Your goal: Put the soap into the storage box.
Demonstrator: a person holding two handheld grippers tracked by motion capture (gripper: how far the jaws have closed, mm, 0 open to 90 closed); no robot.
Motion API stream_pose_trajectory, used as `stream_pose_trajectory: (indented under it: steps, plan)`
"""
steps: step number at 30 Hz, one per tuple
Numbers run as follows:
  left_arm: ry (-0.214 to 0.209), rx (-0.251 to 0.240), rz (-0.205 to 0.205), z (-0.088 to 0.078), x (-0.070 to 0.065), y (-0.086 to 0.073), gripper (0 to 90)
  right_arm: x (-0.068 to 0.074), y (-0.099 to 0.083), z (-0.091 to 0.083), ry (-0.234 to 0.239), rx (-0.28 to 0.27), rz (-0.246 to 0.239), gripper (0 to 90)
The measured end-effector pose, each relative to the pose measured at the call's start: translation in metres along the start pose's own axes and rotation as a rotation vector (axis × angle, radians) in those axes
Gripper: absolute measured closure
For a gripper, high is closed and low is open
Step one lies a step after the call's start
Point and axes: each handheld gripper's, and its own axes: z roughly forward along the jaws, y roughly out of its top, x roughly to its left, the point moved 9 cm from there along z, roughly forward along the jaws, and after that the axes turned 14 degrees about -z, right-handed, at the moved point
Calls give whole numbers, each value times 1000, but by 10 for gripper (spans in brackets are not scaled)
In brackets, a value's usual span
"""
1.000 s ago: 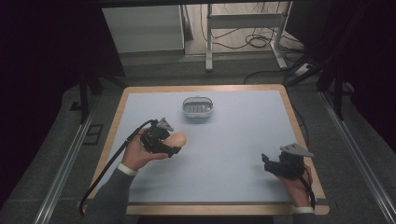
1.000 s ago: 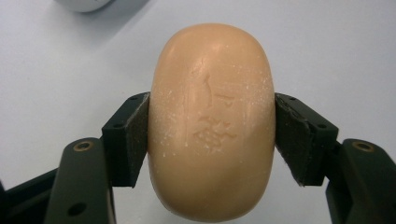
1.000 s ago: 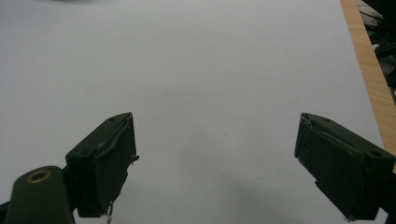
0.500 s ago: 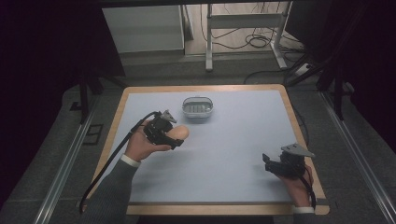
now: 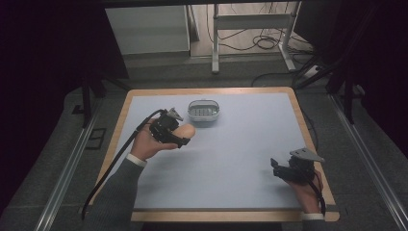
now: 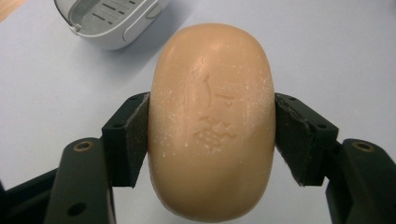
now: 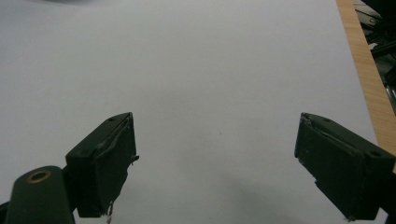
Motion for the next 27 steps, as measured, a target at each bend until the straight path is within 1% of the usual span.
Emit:
stream_pose_trajectory:
  steps: [2,5,8,12,15,19,21,24,25,26,27]
  plan:
    - [3,-3,-1,2,1,3,325,0,0,0,0,-1,1,126]
    - [6,2,7,4,3,6,324,0,0,0,1,1,1,125]
    - [0,4,5,6,4,9,324,0,-1,1,2,1,1,125]
    - [5,8,4,9,6,14,324,0,-1,1,1,3,1,125]
    - [11,10,12,10,6,18,324,0,-1,1,1,3,1,125]
    - [-1,1,7,11,6,22,325,0,-1,1,1,2,1,125]
    - [13,5,12,12,8,23,325,0,-1,1,0,3,1,125]
    - [10,8,8,14,8,27,324,0,-1,1,0,2,1,125]
    - [14,11,13,14,9,27,324,0,-1,1,1,2,2,125]
    - [13,8,7,14,9,29,324,0,-1,1,1,2,2,125]
    - [15,11,12,15,9,30,324,0,0,1,1,0,1,125]
